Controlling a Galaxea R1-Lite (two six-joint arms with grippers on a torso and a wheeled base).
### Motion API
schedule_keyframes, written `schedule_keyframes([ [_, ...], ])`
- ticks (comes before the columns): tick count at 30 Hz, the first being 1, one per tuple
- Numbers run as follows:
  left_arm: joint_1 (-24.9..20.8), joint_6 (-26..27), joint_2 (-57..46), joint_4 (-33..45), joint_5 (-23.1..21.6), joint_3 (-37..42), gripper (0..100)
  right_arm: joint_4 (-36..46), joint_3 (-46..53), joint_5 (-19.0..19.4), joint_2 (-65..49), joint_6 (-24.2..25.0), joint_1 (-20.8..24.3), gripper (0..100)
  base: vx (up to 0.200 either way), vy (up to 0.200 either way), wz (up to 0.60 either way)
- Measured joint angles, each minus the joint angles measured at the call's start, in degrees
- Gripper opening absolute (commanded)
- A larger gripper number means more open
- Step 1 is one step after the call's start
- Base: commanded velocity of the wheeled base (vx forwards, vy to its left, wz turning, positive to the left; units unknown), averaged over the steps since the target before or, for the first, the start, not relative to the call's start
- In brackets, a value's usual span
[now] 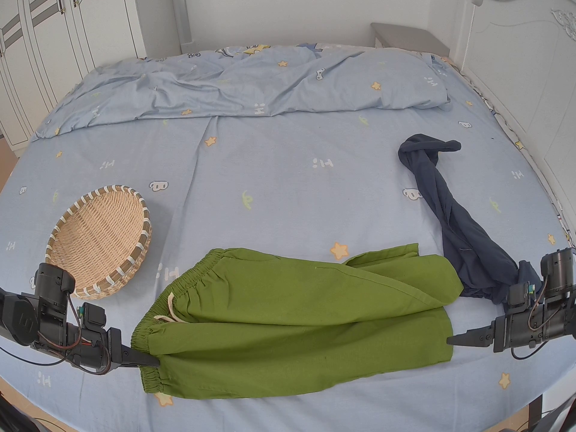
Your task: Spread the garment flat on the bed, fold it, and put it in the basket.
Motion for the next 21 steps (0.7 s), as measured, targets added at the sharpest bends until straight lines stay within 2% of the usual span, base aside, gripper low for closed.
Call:
schedule_keyframes([
  [9,0.17,0.01,0.94,-0.11,0.0,-0.38,0,-8.25,4.99,1.46,5.66,-0.02,0.91,100,0.0,0.0,0.0],
  [12,0.21,0.06,1.05,-0.17,0.02,-0.38,0,-8.83,5.92,2.56,6.57,0.11,1.4,100,0.0,0.0,0.0],
  [21,0.23,0.09,1.1,-0.16,0.02,-0.27,0,-10.05,6.67,2.67,8.85,0.13,2.28,100,0.0,0.0,0.0],
])
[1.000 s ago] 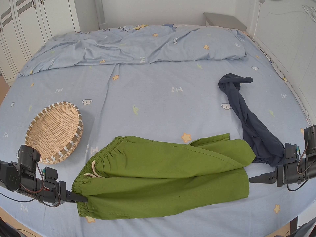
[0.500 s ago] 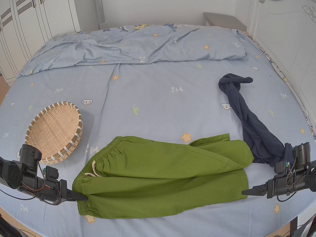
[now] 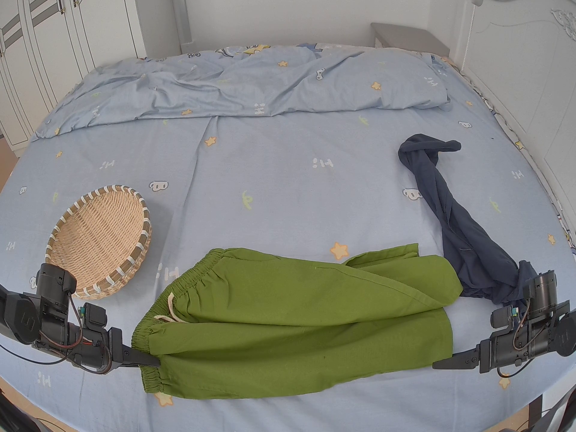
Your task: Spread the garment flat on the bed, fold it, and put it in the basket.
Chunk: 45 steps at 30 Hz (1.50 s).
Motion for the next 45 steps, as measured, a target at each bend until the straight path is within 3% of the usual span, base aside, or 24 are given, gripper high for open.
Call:
schedule_keyframes([
  [17,-0.09,0.0,-0.1,0.02,0.06,0.41,0,-6.3,0.0,0.05,6.12,0.15,0.79,100,0.0,0.0,0.0],
  [24,-0.09,0.0,-0.07,0.02,0.09,0.41,0,-8.06,-0.29,2.56,7.61,0.83,0.37,100,0.0,0.0,0.0],
  [34,-0.09,0.06,-0.1,0.02,0.09,0.41,0,-8.17,-0.55,2.9,8.5,0.91,0.16,100,0.0,0.0,0.0],
  [35,-0.09,0.06,-0.1,0.02,0.09,0.41,0,-8.19,-0.55,2.9,8.57,0.91,0.06,0,0.0,0.0,0.0],
  [45,-0.09,0.09,-0.1,0.05,0.06,0.59,0,-8.13,-0.44,2.93,8.79,0.94,-0.38,0,0.0,0.0,0.0],
])
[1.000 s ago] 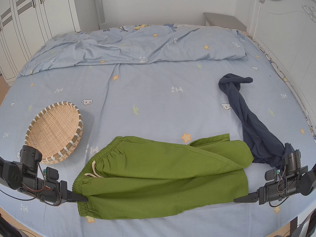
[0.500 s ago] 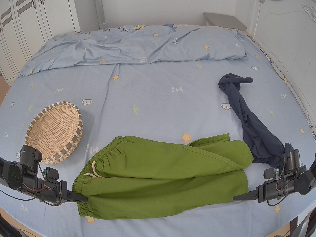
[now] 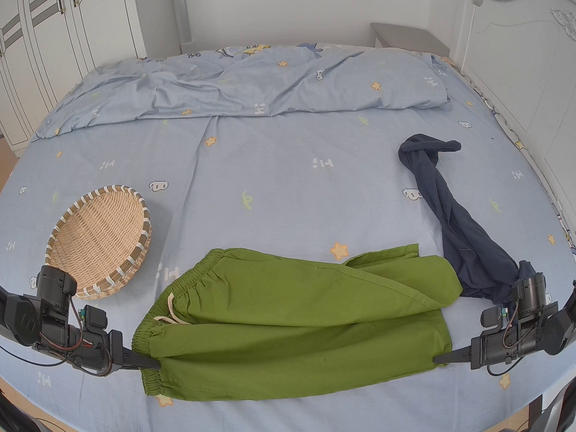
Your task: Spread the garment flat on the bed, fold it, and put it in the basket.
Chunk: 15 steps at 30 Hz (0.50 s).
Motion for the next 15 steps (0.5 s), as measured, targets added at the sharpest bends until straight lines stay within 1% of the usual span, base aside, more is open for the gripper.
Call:
schedule_keyframes([
  [6,0.0,0.44,0.0,0.02,0.0,0.05,0,-0.01,0.11,0.0,0.04,-0.04,0.0,0,0.0,0.0,0.0],
  [9,0.69,1.91,0.0,0.82,0.02,0.05,0,0.24,0.61,-0.02,-0.16,-0.09,-0.06,0,0.0,0.0,0.0],
  [12,1.21,3.69,0.02,2.84,0.05,0.02,0,0.49,1.83,-0.3,-0.73,-0.17,-0.1,0,0.0,0.0,0.0],
  [15,1.44,5.67,0.0,6.75,0.11,-0.48,0,0.62,2.99,-0.55,-1.51,-0.28,-0.17,0,0.0,0.0,0.0],
])
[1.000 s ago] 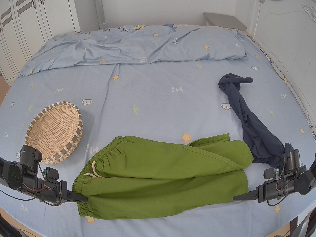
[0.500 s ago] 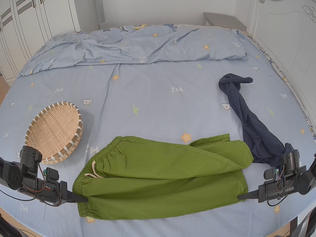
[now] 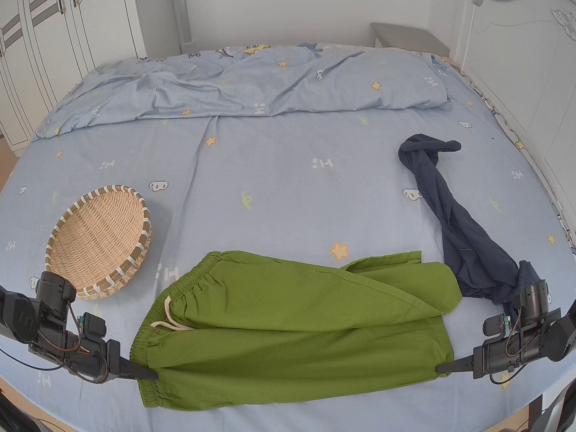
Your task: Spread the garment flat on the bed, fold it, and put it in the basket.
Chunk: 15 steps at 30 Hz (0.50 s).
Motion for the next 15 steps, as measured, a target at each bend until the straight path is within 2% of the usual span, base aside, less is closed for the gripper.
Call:
schedule_keyframes([
  [9,1.68,12.17,-0.2,20.47,0.46,-5.05,0,0.82,4.29,-0.33,-2.97,-0.22,-0.82,0,0.0,0.0,0.0],
  [15,3.0,14.6,-0.2,22.42,0.55,-6.7,0,1.6,8.09,-0.35,-5.53,-0.35,-2.11,0,0.0,0.0,0.0],
])
